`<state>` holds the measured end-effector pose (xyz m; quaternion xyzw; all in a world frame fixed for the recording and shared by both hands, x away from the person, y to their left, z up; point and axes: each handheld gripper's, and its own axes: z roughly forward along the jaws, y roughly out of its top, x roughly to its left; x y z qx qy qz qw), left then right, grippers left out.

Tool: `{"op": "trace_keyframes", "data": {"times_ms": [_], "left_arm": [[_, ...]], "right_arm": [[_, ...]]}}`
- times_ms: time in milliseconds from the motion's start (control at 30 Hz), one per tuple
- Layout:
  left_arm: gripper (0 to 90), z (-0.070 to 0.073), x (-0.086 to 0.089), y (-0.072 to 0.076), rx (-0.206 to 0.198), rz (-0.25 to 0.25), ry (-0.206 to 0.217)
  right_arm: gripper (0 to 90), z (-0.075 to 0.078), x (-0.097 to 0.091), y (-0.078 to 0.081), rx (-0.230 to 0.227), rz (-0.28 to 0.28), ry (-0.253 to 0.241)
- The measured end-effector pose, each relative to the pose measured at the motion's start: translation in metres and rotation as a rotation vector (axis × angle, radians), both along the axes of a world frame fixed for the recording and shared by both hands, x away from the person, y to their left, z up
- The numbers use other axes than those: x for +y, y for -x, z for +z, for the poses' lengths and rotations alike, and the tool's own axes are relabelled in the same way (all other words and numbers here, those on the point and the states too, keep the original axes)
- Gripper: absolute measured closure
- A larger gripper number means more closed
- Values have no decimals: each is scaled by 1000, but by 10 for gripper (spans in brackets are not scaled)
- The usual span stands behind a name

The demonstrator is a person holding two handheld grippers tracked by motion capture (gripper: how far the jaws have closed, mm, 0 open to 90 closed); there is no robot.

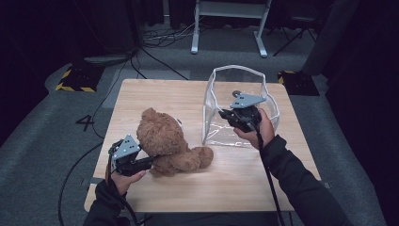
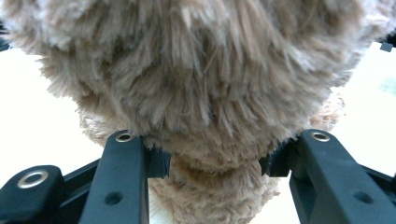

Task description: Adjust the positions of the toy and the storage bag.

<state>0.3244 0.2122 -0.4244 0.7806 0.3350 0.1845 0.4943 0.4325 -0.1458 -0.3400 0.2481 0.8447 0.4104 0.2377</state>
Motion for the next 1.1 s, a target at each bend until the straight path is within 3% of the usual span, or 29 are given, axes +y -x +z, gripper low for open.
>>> {"op": "trace_keyframes", "data": {"times_ms": [200, 400, 500, 600, 633, 767, 800, 933, 1100], "left_arm": [[543, 0, 1, 2, 3, -4, -1], [542, 0, 5, 3, 10, -10, 0], [521, -1, 5, 2, 15, -5, 8], [495, -1, 5, 1, 22, 4, 15], [491, -1, 4, 1, 23, 5, 18], [487, -1, 1, 1, 16, -6, -1], [487, -1, 0, 1, 15, -7, -1], [487, 0, -5, 1, 6, -18, -17], [487, -1, -8, 1, -1, -29, -19]], "right_arm": [[876, 1, 25, 12, -13, 39, 17], [870, 1, 36, 27, -12, 95, 13], [728, 6, 33, 35, -21, 96, -19], [703, 12, 28, 41, -43, 90, -24], [653, 19, 19, 45, -43, 91, -23], [610, 28, 2, 47, -82, 57, -25], [596, 34, -9, 45, -108, 19, -23], [555, 43, -37, 26, -127, -92, 8], [482, 38, -62, -5, -69, -176, 49]]}}
